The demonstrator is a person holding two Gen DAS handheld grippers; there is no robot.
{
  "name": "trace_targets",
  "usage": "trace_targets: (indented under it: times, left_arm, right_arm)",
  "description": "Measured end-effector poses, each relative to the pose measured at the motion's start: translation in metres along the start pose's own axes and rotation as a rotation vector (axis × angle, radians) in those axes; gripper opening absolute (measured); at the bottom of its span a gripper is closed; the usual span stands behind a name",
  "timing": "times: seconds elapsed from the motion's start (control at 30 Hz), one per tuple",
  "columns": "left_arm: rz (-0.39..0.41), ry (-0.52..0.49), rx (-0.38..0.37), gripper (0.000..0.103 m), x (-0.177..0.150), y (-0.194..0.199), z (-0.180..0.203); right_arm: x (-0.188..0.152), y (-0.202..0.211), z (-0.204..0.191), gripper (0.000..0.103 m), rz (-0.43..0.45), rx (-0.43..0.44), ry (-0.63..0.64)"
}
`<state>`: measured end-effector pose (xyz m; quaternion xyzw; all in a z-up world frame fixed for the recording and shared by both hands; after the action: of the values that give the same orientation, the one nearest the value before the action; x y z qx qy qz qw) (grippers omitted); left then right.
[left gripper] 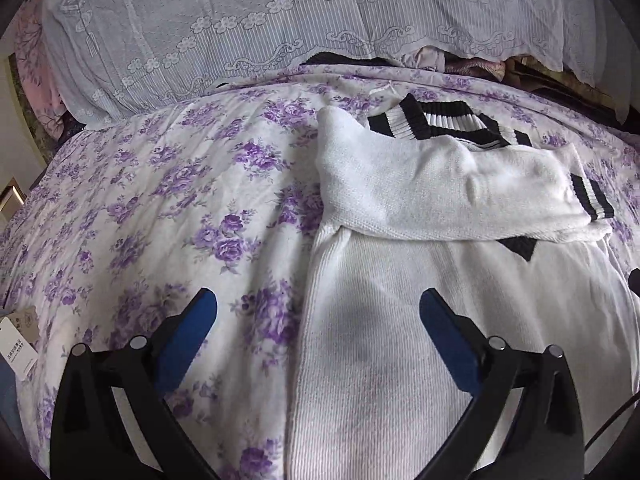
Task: Fold small clothes
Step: 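Lift the right gripper away from the sweater and pull both tools back, then grasp the black-striped sweater hem with the right gripper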
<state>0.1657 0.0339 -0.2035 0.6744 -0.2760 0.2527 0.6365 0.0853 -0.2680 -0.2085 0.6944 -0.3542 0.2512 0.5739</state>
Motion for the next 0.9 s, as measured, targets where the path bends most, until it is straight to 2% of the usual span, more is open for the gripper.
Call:
trace_targets:
  times: [0.2, 0.3, 0.57, 0.77, 0.9]
  left_arm:
    - [0.053, 0.002, -0.012, 0.099, -0.019, 0.039, -0.002]
    - [0.092, 0.014, -0.009, 0.099, -0.027, 0.064, -0.007]
    - [0.195, 0.072, 0.012, 0.099, -0.051, 0.135, -0.034]
    - [0.274, 0.071, 0.018, 0.099, -0.066, 0.193, -0.045]
    - [0.331, 0.065, 0.034, 0.099, -0.063, 0.229, -0.050]
  right_arm:
    - [-0.032, 0.034, -0.017, 0.047, -0.001, 0.021, 0.056]
    - [-0.039, 0.056, -0.023, 0.047, 0.033, 0.023, 0.073]
    - [-0.029, 0.142, -0.035, 0.047, 0.220, 0.075, 0.076]
    - [-0.017, 0.219, -0.033, 0.048, 0.373, 0.089, 0.075]
    - [-0.002, 0.274, -0.028, 0.050, 0.486, 0.107, 0.062]
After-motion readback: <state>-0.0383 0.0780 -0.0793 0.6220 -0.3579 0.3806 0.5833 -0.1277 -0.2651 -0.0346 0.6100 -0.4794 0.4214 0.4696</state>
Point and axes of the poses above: each gripper's, at about its wrist camera, not at the fingertips, and y roughly against the way its jaws point, z to its right, x to its top, the point moved 10 cm from there along -y, roughly the way its jaws point, and after that the axes turned 5 degrees about y, right-handed, at the moved point
